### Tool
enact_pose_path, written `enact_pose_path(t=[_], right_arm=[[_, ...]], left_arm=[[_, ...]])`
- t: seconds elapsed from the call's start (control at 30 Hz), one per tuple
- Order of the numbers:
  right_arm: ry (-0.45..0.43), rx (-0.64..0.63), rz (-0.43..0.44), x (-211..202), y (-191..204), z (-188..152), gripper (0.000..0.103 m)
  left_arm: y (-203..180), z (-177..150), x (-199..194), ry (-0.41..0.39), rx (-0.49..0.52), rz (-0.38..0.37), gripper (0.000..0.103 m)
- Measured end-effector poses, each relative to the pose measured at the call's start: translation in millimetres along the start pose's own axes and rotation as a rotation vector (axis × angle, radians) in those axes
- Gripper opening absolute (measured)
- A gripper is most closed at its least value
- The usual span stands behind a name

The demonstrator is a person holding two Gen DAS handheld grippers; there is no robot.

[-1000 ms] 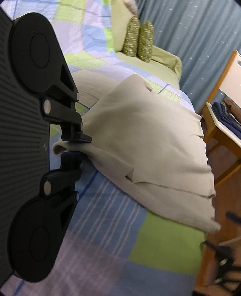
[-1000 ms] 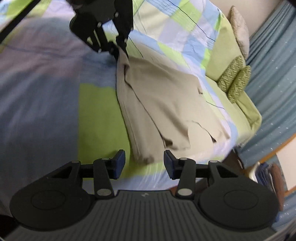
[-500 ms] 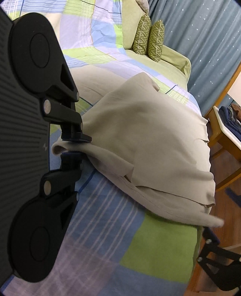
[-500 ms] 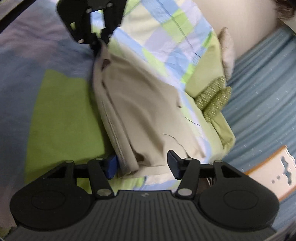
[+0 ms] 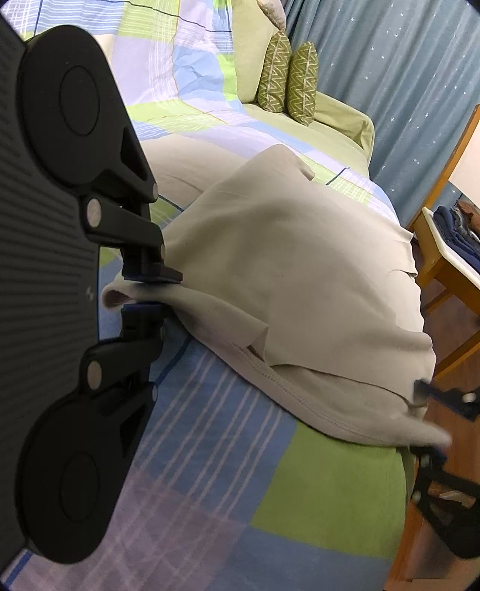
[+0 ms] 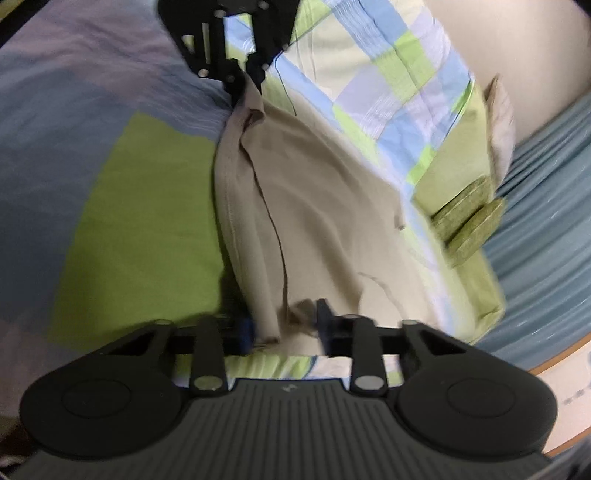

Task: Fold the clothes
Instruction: 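Lift the beige shirt off the blanket with both grippers, then lower the shirt onto the blanket and open both grippers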

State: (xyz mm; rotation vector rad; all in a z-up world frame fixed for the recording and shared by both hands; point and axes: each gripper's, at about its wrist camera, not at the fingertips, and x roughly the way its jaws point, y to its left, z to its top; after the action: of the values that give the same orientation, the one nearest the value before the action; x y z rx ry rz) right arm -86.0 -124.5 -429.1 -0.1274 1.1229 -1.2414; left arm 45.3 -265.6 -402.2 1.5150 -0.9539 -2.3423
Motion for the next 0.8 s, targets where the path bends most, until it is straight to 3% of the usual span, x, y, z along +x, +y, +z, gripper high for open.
enact_pose_path(t=[0.2, 0.3, 0.47, 0.63, 0.8], right_arm=[[-0.031, 0.168, 0.146, -16.1, -37.2, -6.2, 0.005], [-0.038, 0.335, 0.257, -16.5, -79.2, -11.1, 0.004], [-0.007, 0.716, 0.450, 1.4, -176.6, -34.6, 0.004], [0.033, 0.928, 0.500, 41.8, -244.9, -62.9, 0.004], [0.128, 1.049, 0.569, 105.8, -277.1, -91.2, 0.010]], left_arm=[[42.5, 12.4, -3.9, 0.018, -0.152, -0.126, 0.003], [61.4, 21.1, -5.8, 0.022, -0.189, -0.142, 0.003], [122.0, 51.0, 5.7, 0.022, -0.299, -0.159, 0.004], [174.8, 77.6, 48.8, 0.039, -0.358, -0.158, 0.005], [210.4, 85.4, 119.2, 0.121, -0.471, -0.261, 0.013]])
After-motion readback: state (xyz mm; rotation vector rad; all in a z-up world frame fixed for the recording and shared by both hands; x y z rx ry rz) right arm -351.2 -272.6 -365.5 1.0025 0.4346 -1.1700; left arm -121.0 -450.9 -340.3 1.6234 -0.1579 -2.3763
